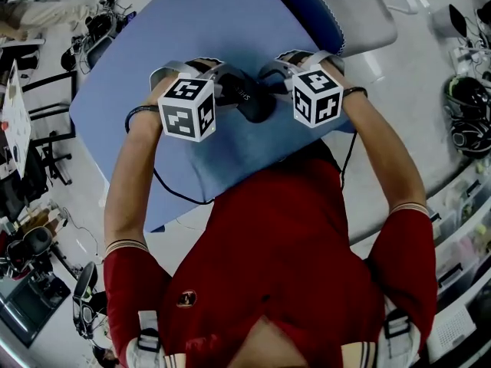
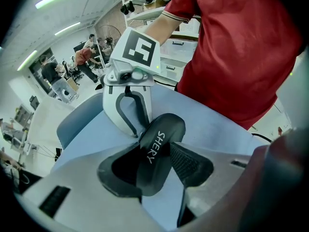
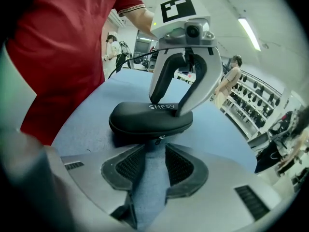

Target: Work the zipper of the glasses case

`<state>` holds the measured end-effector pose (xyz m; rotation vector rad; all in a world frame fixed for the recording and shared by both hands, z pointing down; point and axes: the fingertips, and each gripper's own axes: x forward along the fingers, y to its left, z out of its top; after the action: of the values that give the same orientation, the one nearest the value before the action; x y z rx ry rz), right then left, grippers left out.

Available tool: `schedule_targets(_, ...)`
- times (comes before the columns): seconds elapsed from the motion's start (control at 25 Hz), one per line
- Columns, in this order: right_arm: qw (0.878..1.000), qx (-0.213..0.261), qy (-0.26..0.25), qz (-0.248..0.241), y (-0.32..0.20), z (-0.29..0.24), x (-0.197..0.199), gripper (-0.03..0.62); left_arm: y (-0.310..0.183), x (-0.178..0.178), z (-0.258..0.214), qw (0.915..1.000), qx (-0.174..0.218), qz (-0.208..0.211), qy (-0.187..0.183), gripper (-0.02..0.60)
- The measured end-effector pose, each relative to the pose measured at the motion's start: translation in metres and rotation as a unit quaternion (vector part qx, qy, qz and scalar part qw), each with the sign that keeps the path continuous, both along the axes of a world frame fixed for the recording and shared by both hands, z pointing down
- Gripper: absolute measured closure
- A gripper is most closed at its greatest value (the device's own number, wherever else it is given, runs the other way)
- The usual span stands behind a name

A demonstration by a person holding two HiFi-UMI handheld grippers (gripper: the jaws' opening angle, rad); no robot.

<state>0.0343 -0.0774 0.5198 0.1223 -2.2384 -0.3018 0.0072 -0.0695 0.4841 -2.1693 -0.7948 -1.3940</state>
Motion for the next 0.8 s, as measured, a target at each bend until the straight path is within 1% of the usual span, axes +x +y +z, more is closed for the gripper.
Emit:
schedule_targets(0.08,1.000,0.004,0.000,-0.025,-0.001,0.000,-0.002,0.471,0.000,0.002,0.001,1.0000,0.000,-0.002,-0.004,0.407)
schedule_targets(0.24,0.997,-0.007,0.004,-0.073,-0.003,0.000,-0.010,0.476,-0.001,-0.001,0.001,0.9999,-0.002,-0.012,-0.008,0.407)
schedule_targets(0.28,0.997,-0.008,0.004,-0.081,-0.004,0.000,-0.012,0.488,-0.002,-0.003,0.001,0.9999,-0.002,-0.015,-0.008,0.407)
schedule_targets(0.32,0.996,-0.007,0.003,-0.086,-0.005,0.000,-0.013,0.527,-0.003,-0.004,0.001,0.9998,-0.002,-0.018,-0.007,0.407)
schedule_targets(0.4,0.996,-0.008,-0.004,-0.090,-0.010,-0.001,-0.014,0.571,-0.004,-0.004,0.000,0.9997,-0.001,-0.023,-0.005,0.407)
schedule_targets(0.6,0.995,-0.030,-0.013,-0.092,-0.012,-0.004,-0.013,0.571,-0.004,-0.003,-0.001,0.9994,-0.001,-0.035,0.000,0.407)
schedule_targets(0.8,0.996,-0.031,-0.022,-0.076,-0.013,-0.007,-0.007,0.581,-0.003,-0.003,-0.001,0.9993,0.000,-0.037,0.001,0.407)
